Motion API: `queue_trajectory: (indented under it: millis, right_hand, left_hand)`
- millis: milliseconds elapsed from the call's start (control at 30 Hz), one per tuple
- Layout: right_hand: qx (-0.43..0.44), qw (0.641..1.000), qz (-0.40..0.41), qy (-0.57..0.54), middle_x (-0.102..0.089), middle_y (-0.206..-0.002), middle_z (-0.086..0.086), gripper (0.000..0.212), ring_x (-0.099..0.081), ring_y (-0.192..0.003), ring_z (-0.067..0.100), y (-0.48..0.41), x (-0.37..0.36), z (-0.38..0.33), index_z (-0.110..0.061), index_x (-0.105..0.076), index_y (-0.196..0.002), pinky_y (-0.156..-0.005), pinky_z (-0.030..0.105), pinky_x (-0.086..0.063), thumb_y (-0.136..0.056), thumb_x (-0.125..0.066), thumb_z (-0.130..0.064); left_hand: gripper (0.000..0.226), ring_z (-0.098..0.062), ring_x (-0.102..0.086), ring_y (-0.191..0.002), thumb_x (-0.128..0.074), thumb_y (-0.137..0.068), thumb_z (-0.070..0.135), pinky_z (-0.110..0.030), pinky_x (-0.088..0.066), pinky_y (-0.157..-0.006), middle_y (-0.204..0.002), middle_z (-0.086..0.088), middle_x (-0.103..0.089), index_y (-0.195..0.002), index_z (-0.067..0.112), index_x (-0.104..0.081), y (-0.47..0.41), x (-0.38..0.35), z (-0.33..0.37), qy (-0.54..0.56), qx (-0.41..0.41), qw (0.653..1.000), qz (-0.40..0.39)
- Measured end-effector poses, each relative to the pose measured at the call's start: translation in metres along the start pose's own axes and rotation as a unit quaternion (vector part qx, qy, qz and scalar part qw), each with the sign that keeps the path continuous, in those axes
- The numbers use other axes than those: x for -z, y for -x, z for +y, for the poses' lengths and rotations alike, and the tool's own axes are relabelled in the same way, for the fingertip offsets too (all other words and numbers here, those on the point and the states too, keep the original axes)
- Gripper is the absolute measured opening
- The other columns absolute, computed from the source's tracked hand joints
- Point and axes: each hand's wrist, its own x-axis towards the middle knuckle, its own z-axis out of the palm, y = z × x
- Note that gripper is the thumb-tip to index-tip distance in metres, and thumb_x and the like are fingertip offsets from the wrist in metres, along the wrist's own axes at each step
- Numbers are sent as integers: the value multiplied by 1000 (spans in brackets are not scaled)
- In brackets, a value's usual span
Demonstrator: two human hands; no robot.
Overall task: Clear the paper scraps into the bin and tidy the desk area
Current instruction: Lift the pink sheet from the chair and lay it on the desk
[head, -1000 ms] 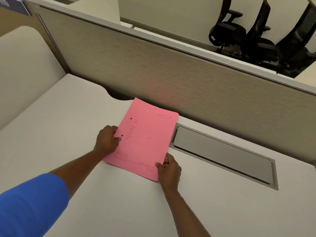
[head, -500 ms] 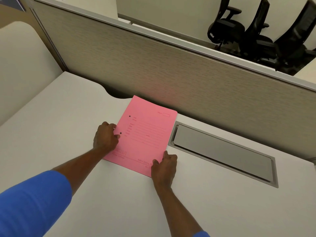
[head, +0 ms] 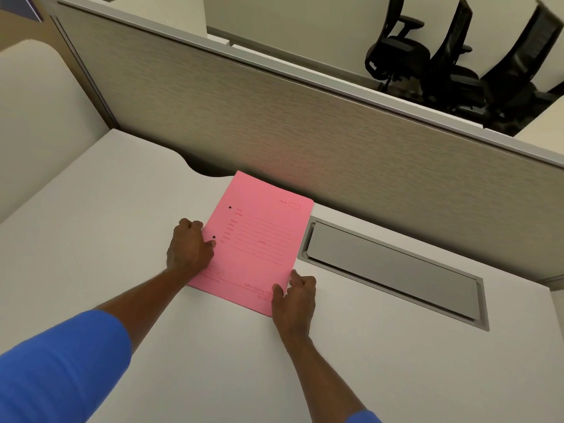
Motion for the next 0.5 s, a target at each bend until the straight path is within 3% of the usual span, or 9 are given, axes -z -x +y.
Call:
queue_trajectory:
  millis: [167, 267, 367, 500]
  right_hand:
    - [8, 1000, -1, -3, -54, -130, 3, 58, -63, -113, 22, 17, 14, 15, -17, -48, -148, -95, 42, -57, -95, -70, -27]
    - [11, 1000, -19, 11, -55, -127, 0, 55, -64, -113, 21, 37, 30, 29, -22, -48, -145, -93, 40, -56, -94, -70, -26]
    - [15, 999, -39, 13, -55, -124, -3, 54, -65, -112, 17, 65, 44, 46, -25, -49, -143, -92, 37, -55, -93, -69, -25]
    - [15, 998, -56, 23, -56, -122, -5, 54, -66, -108, 14, 108, 62, 77, -27, -49, -142, -90, 33, -53, -93, -70, -26]
  left_hand:
    - [47, -40, -66, -111, -65, -98, 46, -48, -54, -92, -118, -17, -67, -119, 4, -63, 32, 13, 0, -100, 30, 993, 57]
    - [43, -41, -73, -104, -63, -97, 51, -41, -55, -85, -110, -15, -74, -109, 11, -70, 65, 21, -8, -104, 66, 992, 27]
    - [41, -39, -74, -103, -63, -95, 52, -38, -55, -82, -110, -12, -75, -111, 15, -71, 103, 23, -22, -120, 50, 991, -17]
    - [43, -36, -72, -109, -63, -94, 56, -39, -56, -87, -116, -10, -73, -111, 17, -71, 163, 18, -37, -126, 46, 989, -70]
